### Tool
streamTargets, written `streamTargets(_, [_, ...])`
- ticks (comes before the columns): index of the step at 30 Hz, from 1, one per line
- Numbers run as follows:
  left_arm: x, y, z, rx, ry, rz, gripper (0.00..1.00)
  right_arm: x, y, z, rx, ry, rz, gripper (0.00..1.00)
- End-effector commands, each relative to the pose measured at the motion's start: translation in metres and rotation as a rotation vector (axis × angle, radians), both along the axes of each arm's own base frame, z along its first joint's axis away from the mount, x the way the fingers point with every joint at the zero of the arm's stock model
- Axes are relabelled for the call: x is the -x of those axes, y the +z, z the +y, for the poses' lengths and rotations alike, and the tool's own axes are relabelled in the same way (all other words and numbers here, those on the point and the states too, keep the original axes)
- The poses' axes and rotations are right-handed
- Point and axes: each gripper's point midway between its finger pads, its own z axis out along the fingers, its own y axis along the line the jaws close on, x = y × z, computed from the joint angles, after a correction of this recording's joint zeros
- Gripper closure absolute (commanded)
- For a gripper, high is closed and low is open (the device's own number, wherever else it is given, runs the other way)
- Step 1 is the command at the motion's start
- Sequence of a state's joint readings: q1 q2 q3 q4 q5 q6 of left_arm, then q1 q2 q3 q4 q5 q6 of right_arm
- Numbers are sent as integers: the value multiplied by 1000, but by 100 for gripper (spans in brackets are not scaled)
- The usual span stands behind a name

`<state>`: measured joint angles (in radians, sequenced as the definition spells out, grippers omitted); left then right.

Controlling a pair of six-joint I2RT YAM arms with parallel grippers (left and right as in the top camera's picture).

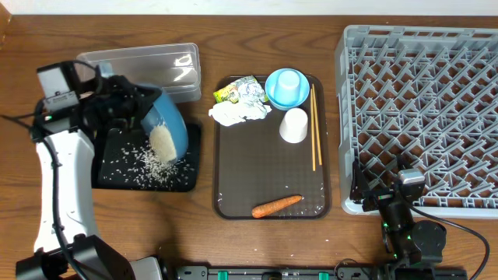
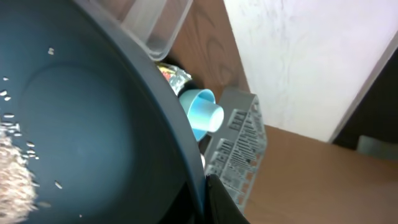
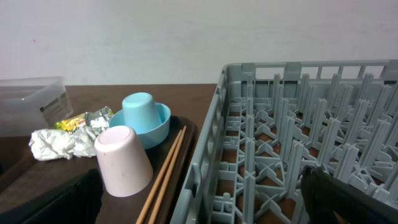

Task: Sort waste into correct bins and load items into the dishwasher rack
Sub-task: 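Tilt the blue bowl to pour the rice onto the black tray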

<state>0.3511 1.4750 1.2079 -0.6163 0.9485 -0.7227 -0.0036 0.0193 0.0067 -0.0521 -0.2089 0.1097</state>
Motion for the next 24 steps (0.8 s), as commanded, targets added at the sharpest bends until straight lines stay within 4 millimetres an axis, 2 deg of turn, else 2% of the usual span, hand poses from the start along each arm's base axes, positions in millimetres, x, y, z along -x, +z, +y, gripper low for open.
streamTargets(1, [8, 26, -2, 99, -28, -56, 94, 0, -1, -2, 6, -8, 3, 1])
streamTargets(8, [15, 42, 6, 207, -48, -102, 94, 0, -1, -2, 6, -8, 3, 1])
streamTargets(11, [15, 42, 18, 203, -14, -107, 94, 0, -1, -2, 6, -8, 3, 1])
streamTargets(14, [23, 51, 15, 281, -47, -117, 94, 0, -1, -2, 6, -8, 3, 1])
streamTargets(17, [20, 40, 29, 203, 2, -115, 94, 0, -1, -2, 6, -8, 3, 1])
streamTargets(20, [28, 44, 25, 270, -21, -110, 94, 0, -1, -2, 6, -8, 3, 1])
streamTargets(22, [27, 40, 30, 222, -13, -126, 94, 0, -1, -2, 6, -8, 3, 1])
streamTargets(24, [32, 39, 29, 254, -7, -94, 94, 0, -1, -2, 6, -8, 3, 1])
